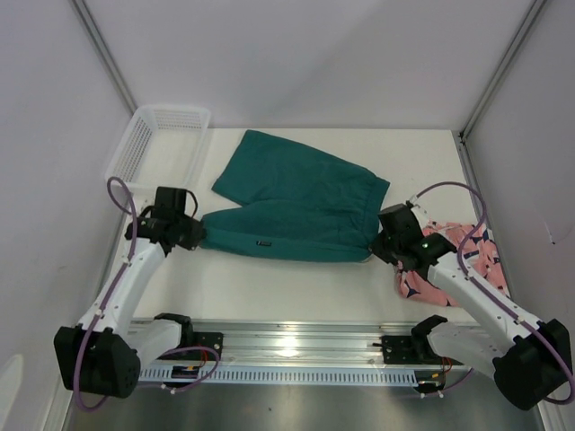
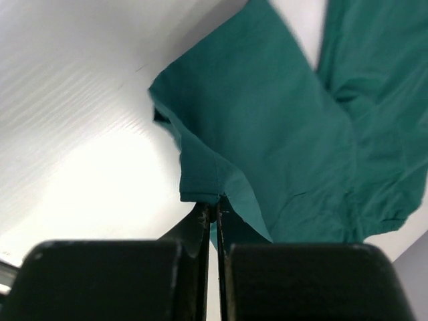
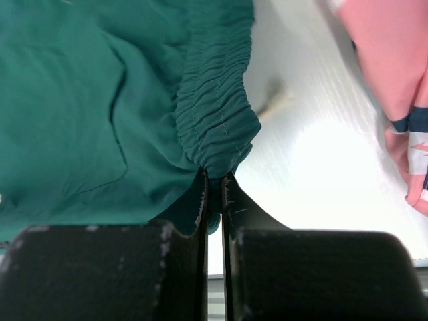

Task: Fold and stack the shorts
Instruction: Fold the shorts

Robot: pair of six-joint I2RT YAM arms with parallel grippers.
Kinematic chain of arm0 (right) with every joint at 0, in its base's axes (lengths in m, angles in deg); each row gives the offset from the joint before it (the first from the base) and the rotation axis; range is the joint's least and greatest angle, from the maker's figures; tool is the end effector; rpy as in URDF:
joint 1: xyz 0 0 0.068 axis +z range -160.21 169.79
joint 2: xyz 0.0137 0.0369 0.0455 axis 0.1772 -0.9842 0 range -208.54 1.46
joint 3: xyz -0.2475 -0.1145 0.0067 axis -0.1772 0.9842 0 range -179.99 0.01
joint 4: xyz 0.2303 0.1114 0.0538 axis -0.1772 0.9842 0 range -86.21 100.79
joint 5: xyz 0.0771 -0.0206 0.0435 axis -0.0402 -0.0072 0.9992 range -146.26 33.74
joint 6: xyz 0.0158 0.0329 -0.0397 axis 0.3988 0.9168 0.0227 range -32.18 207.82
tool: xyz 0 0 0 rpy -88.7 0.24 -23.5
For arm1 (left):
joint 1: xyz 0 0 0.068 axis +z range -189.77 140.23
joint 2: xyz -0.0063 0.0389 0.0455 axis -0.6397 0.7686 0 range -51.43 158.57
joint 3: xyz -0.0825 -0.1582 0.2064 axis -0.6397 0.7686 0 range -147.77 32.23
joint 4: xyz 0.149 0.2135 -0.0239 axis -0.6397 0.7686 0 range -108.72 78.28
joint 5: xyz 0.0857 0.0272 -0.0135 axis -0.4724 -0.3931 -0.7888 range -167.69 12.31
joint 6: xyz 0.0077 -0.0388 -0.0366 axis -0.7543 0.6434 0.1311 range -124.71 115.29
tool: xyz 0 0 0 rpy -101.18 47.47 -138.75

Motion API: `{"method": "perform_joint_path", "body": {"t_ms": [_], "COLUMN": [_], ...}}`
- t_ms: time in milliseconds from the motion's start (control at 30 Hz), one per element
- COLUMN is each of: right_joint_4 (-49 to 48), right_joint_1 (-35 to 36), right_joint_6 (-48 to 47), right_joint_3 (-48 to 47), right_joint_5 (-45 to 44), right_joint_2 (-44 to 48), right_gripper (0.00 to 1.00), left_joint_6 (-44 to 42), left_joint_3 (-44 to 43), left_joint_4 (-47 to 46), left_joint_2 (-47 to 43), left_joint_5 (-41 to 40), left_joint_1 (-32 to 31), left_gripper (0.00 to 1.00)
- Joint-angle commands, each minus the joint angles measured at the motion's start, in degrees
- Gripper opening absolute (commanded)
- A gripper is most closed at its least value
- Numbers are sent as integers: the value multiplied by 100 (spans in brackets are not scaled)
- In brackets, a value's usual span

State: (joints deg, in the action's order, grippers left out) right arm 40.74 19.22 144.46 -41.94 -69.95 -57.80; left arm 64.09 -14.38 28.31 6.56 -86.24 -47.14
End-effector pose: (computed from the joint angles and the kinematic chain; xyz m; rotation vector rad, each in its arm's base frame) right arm 0.1785 0.0910 0.2367 0.6845 2.4149 0.3319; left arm 0.1884 -0.0191 0.2549 -1.3762 2.2089 -0.3008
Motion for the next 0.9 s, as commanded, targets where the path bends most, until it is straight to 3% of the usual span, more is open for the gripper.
{"method": "perform_joint_path", "body": {"t_ms": [0, 200, 400, 600, 867], "right_joint_4": [313, 68, -258, -601, -759], "right_joint_1": [-25, -43, -578, -1185, -1651], "right_joint_6": [-294, -461, -742, -901, -830], "right_joint_3": [-707, -1244, -1850, -2352, -3212], "right_joint_5": [-468, -467, -354, -11, 340], "right_joint_2": [100, -366, -1086, -1842, -2976], "right_gripper": [0, 0, 0, 0, 0], "left_joint_6": [-621, -788, -841, -842, -745], "left_joint_3": [-831, -2147, -3308, -4004, -5102], "left_joint_4": [-273, -492, -826, -1494, -1670], "left_joint_2": [413, 1221, 2196, 3093, 4403], "left_joint_5": [-15, -67, -76, -190, 231], "left_joint_1": [333, 404, 421, 500, 500], "left_gripper": [0, 0, 0, 0, 0]}}
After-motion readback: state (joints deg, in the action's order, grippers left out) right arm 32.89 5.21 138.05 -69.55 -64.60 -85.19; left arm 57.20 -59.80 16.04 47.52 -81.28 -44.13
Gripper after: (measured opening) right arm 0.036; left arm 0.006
